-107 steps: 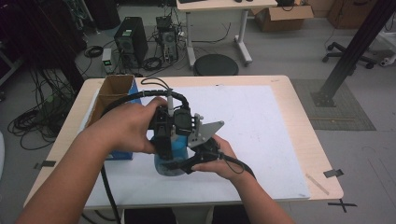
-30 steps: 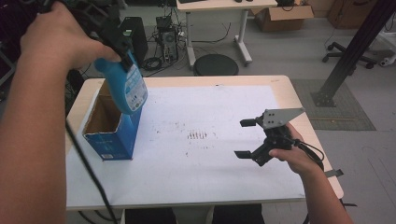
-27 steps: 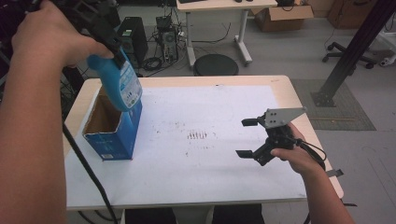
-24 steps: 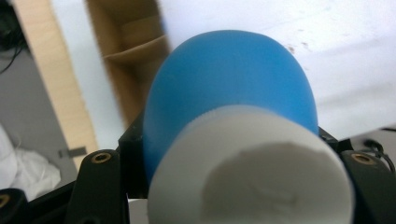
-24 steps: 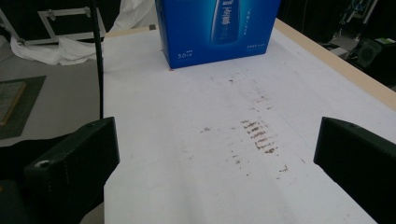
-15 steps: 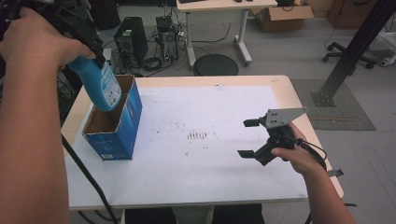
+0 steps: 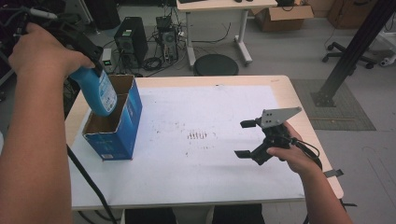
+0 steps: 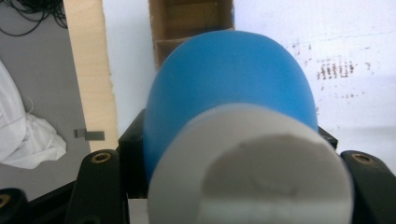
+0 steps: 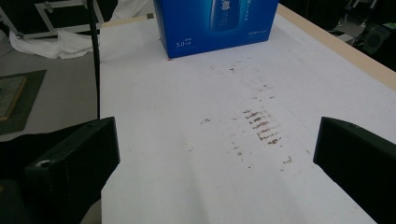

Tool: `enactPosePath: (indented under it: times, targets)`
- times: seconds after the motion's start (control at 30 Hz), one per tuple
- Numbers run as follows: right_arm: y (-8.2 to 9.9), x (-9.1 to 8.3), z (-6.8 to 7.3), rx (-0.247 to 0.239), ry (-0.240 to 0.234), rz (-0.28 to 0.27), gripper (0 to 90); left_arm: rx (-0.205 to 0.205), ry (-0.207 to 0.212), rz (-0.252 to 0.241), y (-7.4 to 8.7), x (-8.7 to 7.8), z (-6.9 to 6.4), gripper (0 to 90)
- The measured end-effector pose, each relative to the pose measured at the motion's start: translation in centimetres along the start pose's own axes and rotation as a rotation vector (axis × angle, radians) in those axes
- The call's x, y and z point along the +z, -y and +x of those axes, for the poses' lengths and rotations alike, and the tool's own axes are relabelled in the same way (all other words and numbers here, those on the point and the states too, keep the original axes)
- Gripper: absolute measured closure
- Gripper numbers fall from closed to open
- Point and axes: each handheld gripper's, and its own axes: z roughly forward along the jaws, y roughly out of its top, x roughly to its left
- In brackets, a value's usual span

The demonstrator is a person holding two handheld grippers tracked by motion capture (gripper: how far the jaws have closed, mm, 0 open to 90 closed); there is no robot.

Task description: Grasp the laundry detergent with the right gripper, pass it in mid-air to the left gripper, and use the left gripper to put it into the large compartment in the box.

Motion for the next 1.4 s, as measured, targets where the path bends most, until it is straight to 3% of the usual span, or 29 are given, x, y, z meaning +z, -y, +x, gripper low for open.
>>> enactPosePath:
  times: [0.73,1.4]
  targets:
    - [-0.9,-1.0,0.2,-0.011,0.012,0.037,0.5,0.001,0.006,0.056,-0.2,6.7,1.1,38.2]
    - [-0.7,-0.5,0.2,-0.006,0.003,0.04,0.6,0.004,0.014,0.116,0.6,13.4,1.5,38.3]
